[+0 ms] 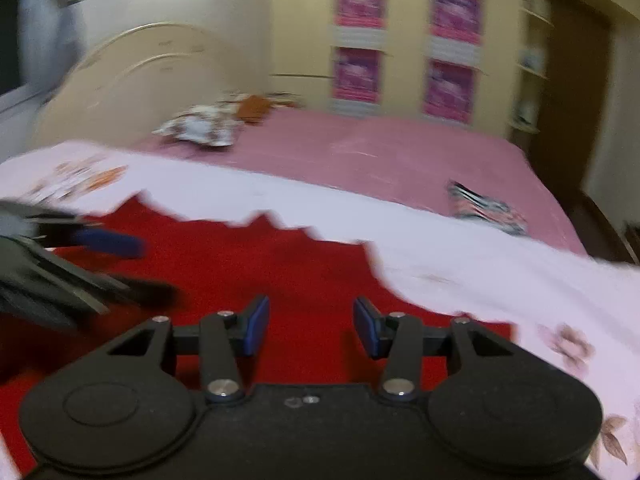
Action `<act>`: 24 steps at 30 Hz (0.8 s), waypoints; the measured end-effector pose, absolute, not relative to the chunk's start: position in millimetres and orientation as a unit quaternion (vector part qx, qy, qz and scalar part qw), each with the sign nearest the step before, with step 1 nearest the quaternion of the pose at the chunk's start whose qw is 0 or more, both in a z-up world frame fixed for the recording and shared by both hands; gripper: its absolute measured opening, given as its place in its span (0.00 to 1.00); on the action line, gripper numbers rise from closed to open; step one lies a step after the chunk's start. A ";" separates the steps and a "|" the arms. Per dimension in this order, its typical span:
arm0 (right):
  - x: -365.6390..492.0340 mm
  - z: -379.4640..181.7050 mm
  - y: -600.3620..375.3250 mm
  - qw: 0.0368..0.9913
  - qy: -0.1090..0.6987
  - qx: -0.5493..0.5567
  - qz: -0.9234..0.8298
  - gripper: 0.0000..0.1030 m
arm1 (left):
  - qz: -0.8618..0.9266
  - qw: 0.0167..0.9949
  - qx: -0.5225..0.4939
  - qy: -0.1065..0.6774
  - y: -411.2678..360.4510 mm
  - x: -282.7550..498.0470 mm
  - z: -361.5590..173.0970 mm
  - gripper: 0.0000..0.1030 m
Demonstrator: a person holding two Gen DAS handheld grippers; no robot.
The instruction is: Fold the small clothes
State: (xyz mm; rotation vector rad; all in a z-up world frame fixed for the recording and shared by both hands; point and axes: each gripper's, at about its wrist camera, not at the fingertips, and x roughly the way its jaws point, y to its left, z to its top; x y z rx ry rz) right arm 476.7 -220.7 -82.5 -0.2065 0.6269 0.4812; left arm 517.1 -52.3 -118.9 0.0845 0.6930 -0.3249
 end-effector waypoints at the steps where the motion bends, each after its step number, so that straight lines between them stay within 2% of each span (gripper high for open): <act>1: 474.3 -83.8 -212.0 0.914 0.309 -0.124 0.231 0.45 | -0.134 0.926 0.050 0.350 -54.8 518.9 -126.2 0.82; 2: 476.3 -92.0 -205.8 0.911 0.320 -0.160 0.205 0.48 | -0.120 0.928 0.036 0.351 -48.9 520.2 -129.3 0.91; 4: 482.8 -100.8 -214.5 0.917 0.321 -0.162 0.172 0.60 | -0.109 0.924 0.017 0.365 -38.1 523.0 -123.4 0.91; 7: 483.7 -80.6 -233.5 0.922 0.334 -0.101 0.166 0.50 | -0.095 0.936 0.010 0.338 -25.5 509.9 -104.6 0.91; 9: 472.5 -70.8 -235.2 0.929 0.310 -0.100 0.175 0.50 | -0.088 0.937 0.003 0.337 -22.0 509.9 -102.2 0.91; 12: 476.1 -79.0 -220.6 0.920 0.323 -0.104 0.197 0.52 | -0.088 0.918 0.029 0.386 -39.5 528.5 -126.9 0.91; 14: 480.9 -103.4 -210.3 0.908 0.353 -0.127 0.185 0.55 | -0.080 0.923 0.019 0.376 -36.1 525.5 -128.4 0.93; 17: 480.6 -93.9 -214.0 0.913 0.356 -0.101 0.170 0.50 | -0.076 0.927 0.012 0.366 -33.1 514.0 -113.7 0.92; 21: 467.2 -79.9 -211.9 0.921 0.326 -0.111 0.180 0.50 | -0.083 0.927 0.016 0.364 -42.0 503.7 -115.2 0.92; 24: 469.7 -92.8 -207.5 0.908 0.358 -0.126 0.180 0.52 | -0.080 0.921 0.043 0.378 -47.4 501.8 -129.5 0.93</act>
